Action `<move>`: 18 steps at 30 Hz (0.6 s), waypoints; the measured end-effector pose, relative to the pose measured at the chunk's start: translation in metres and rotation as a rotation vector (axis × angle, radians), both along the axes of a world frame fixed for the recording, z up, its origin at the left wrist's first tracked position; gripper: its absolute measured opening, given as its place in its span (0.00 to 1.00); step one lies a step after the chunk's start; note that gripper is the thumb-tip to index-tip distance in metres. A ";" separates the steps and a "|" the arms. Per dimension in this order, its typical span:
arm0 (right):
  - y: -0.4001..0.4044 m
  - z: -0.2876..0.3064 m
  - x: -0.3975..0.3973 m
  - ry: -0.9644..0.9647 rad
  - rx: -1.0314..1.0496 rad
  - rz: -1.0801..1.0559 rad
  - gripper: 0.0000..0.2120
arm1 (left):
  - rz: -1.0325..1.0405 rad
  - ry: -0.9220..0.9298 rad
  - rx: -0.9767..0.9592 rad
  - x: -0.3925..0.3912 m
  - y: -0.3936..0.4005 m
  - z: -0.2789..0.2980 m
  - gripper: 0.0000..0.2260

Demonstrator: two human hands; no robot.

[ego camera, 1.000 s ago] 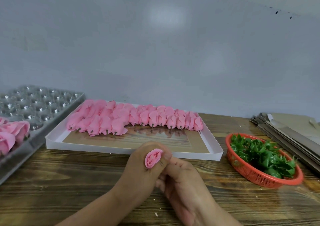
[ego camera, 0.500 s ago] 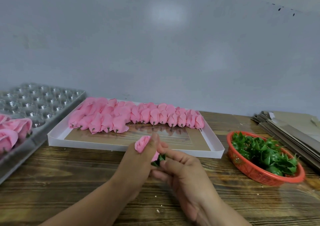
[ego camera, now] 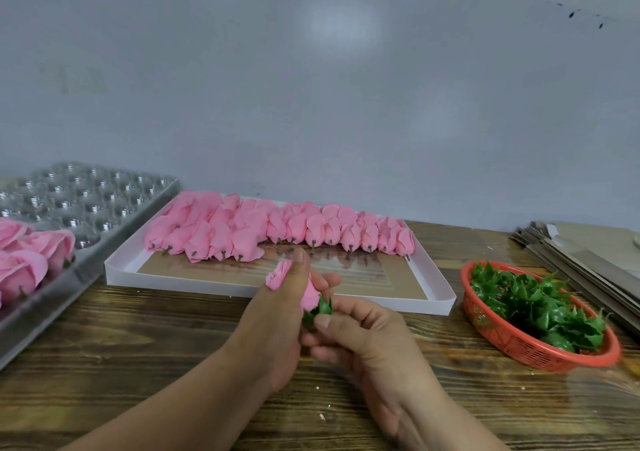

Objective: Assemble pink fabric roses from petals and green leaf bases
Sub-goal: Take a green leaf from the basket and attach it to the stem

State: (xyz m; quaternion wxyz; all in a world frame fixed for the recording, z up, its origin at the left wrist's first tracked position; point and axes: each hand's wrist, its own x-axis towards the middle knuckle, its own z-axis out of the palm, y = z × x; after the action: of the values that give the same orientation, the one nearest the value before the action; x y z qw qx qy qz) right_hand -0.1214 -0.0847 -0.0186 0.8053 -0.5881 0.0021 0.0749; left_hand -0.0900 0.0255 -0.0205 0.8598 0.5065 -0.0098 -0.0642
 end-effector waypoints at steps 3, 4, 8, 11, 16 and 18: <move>0.002 0.000 -0.001 -0.037 -0.059 -0.036 0.12 | -0.006 -0.038 0.048 0.000 -0.001 -0.003 0.19; 0.002 0.000 -0.001 -0.048 -0.057 -0.058 0.09 | -0.013 -0.041 0.049 0.000 -0.002 -0.003 0.19; 0.003 -0.001 -0.002 -0.115 -0.046 -0.143 0.12 | -0.006 -0.044 0.042 -0.001 -0.003 -0.001 0.18; 0.006 0.001 -0.005 -0.191 -0.061 -0.168 0.14 | 0.028 -0.057 0.054 -0.001 -0.003 -0.001 0.18; 0.009 -0.002 -0.004 -0.291 -0.175 -0.191 0.18 | 0.042 -0.076 0.073 -0.002 -0.005 -0.002 0.22; 0.011 -0.002 -0.005 -0.309 -0.190 -0.171 0.20 | 0.038 -0.084 0.098 -0.002 -0.005 -0.002 0.22</move>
State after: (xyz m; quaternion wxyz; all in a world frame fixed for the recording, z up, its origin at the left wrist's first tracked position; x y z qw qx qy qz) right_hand -0.1264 -0.0736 -0.0209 0.7404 -0.6636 -0.0646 -0.0856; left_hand -0.0922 0.0205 -0.0229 0.8339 0.5503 -0.0330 -0.0272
